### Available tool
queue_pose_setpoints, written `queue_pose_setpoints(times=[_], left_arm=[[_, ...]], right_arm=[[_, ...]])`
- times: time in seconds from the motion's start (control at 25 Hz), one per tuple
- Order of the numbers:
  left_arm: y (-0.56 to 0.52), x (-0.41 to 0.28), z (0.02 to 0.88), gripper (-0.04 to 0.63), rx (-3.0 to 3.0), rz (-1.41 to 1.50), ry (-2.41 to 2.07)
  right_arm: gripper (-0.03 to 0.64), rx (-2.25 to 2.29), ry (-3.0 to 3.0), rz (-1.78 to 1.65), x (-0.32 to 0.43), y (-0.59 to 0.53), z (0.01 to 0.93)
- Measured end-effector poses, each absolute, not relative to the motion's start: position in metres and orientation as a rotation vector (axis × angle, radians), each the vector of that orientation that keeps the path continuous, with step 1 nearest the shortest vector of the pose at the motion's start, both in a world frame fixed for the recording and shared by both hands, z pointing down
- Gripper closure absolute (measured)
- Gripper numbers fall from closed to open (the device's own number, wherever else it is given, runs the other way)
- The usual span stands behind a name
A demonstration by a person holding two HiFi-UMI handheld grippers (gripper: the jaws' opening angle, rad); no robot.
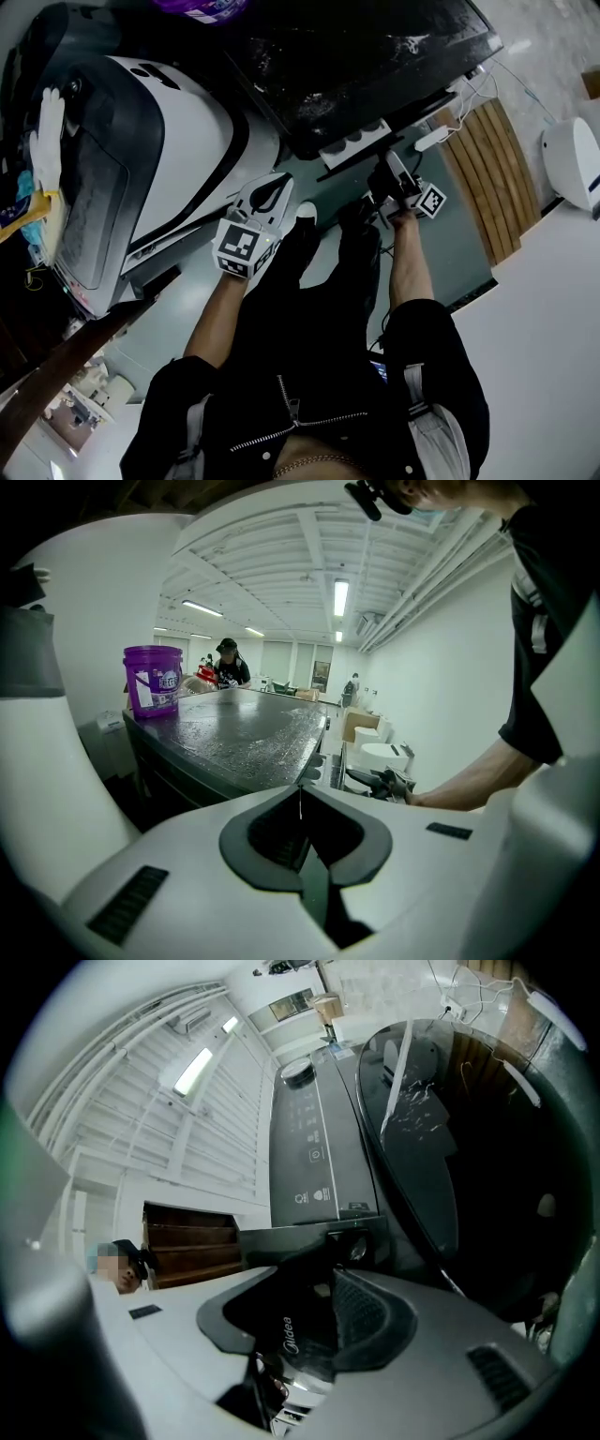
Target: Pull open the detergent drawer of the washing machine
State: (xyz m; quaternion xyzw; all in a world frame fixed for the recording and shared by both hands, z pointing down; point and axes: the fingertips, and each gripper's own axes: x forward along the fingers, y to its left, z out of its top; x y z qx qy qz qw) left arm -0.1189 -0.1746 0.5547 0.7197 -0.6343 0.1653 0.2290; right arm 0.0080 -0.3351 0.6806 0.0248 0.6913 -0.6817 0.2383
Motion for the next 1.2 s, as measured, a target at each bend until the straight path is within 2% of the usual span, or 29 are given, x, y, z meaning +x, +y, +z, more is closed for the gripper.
queue_pose_setpoints(times=[1.2], left_arm=[[-0.173, -0.099, 0.552, 0.574, 2.059, 0.465, -1.670]], right_arm=[[0.505, 0.021, 1.771, -1.798, 0.093, -0.309, 0.684]])
